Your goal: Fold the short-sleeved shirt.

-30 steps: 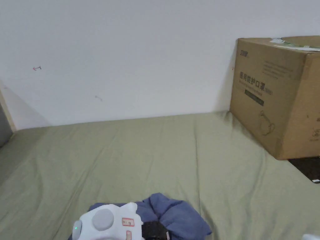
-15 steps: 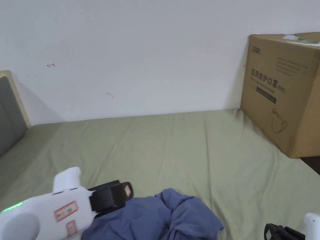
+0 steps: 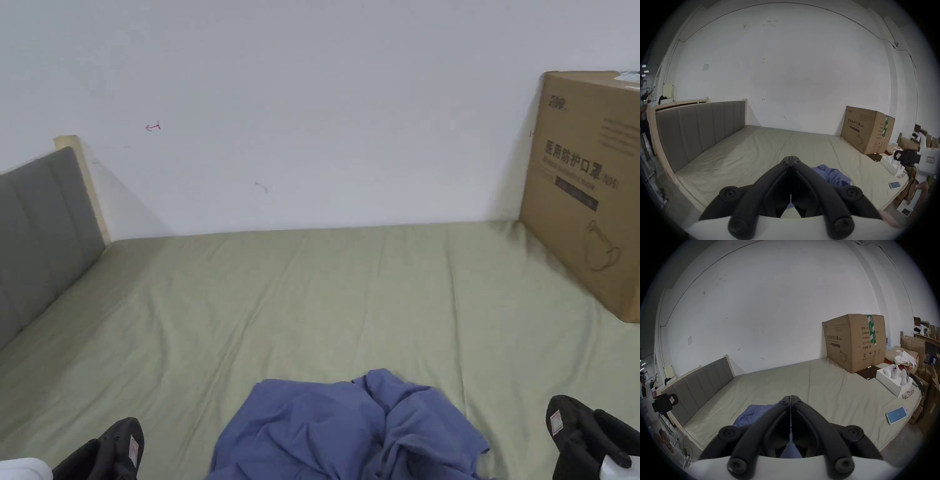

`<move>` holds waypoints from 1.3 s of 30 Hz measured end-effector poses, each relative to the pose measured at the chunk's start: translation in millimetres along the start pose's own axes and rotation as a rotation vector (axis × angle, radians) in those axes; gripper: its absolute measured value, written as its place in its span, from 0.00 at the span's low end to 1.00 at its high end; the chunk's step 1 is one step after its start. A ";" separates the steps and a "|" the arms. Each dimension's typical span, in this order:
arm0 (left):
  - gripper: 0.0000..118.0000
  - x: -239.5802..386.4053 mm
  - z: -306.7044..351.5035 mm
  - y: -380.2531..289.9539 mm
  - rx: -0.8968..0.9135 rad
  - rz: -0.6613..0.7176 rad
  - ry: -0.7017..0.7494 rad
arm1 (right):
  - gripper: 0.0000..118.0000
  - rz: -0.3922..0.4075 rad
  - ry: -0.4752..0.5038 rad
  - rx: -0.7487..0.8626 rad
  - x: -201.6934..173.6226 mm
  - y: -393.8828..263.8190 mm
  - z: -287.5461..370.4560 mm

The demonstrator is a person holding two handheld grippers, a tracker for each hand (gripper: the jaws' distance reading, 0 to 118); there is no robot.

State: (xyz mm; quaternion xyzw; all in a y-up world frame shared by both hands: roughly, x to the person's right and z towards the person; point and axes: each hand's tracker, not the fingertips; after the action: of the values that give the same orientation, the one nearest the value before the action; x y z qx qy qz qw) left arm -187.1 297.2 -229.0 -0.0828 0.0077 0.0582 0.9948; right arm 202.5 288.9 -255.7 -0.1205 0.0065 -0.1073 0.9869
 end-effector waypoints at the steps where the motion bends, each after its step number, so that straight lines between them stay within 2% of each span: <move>1: 0.00 -0.7 0.5 0.8 0.003 0.001 0.004 | 0.00 0.004 0.002 0.000 -0.4 0.6 -1.1; 4: 0.00 -0.7 -3.0 9.2 0.013 0.040 0.012 | 0.00 0.008 0.010 -0.011 -2.7 0.0 -3.4; 6: 0.00 -1.9 -27.4 24.1 -0.012 0.060 -0.003 | 0.00 0.009 0.017 -0.026 -2.2 -0.6 -7.3; 9: 0.00 -11.7 -106.5 46.5 -0.214 0.081 -0.074 | 0.00 0.019 0.016 -0.050 0.0 -1.9 -14.5; 11: 0.00 -25.3 -183.6 45.1 -0.433 0.157 -0.173 | 0.00 0.024 0.005 -0.071 3.0 -3.9 -21.6; 14: 0.13 -40.5 -289.2 13.6 -0.728 0.301 -0.229 | 0.00 0.024 -0.010 -0.108 9.3 -9.8 -36.0; 15: 0.24 -42.5 -312.9 1.1 -0.758 0.311 -0.208 | 0.00 0.023 -0.018 -0.121 11.3 -12.0 -41.2; 16: 0.45 -38.6 -333.9 -11.4 -0.788 0.303 -0.183 | 0.00 0.022 -0.028 -0.138 13.6 -14.6 -47.8; 17: 0.74 -35.2 -357.5 -25.1 -0.825 0.232 -0.160 | 0.00 0.023 -0.039 -0.158 16.3 -17.2 -55.2; 18: 0.88 -31.9 -374.0 -37.5 -0.843 0.183 -0.141 | 0.00 0.022 -0.047 -0.176 18.8 -19.4 -61.8; 19: 0.91 -29.0 -391.5 -50.0 -0.858 0.140 -0.129 | 0.00 0.021 -0.054 -0.194 21.7 -21.8 -68.9; 21: 0.89 -28.3 -422.8 -77.6 -0.917 0.110 -0.098 | 0.00 0.022 -0.068 -0.224 26.8 -26.9 -81.6; 23: 0.89 -26.5 -449.8 -100.4 -0.966 0.146 -0.105 | 0.00 0.026 -0.076 -0.262 32.0 -32.0 -95.3; 28: 0.91 -15.6 -477.2 -149.1 -1.070 0.056 -0.115 | 0.00 0.009 -0.085 -0.344 42.6 -40.3 -133.4; 29: 0.92 -9.1 -471.9 -149.4 -1.017 0.000 -0.112 | 0.00 0.005 -0.079 -0.367 44.7 -38.9 -145.4; 30: 0.89 -2.3 -464.8 -147.6 -0.990 -0.041 -0.101 | 0.00 0.000 -0.071 -0.387 46.7 -36.3 -157.5; 31: 0.78 4.5 -456.0 -146.1 -0.958 -0.101 -0.091 | 0.00 0.001 -0.057 -0.412 48.9 -32.7 -173.4; 33: 0.36 12.5 -430.7 -139.8 -0.872 -0.235 -0.060 | 0.00 0.006 -0.009 -0.502 52.9 -25.1 -217.7; 34: 0.05 13.7 -421.3 -136.4 -0.841 -0.257 -0.064 | 0.00 0.001 0.003 -0.567 54.2 -22.9 -240.7; 35: 0.01 12.0 -413.3 -133.2 -0.829 -0.249 -0.092 | 0.00 -0.037 0.030 -0.648 56.9 -21.2 -269.0; 37: 0.01 0.9 -394.8 -124.5 -0.806 -0.136 -0.141 | 0.04 -0.150 0.054 -0.801 62.7 -22.1 -324.8; 38: 0.01 -4.8 -387.8 -120.8 -0.822 -0.060 -0.193 | 0.28 -0.152 0.046 -0.876 61.8 -24.5 -351.9; 39: 0.01 -8.5 -382.0 -118.1 -0.829 -0.027 -0.208 | 0.60 -0.142 0.016 -0.903 61.2 -26.6 -372.4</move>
State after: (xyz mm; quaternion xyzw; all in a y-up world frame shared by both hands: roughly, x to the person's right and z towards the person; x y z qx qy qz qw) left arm -183.8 117.2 -586.1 -0.4696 -0.1180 0.0516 0.8734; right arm 242.2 162.5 -610.1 -0.5380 0.0521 -0.1620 0.8256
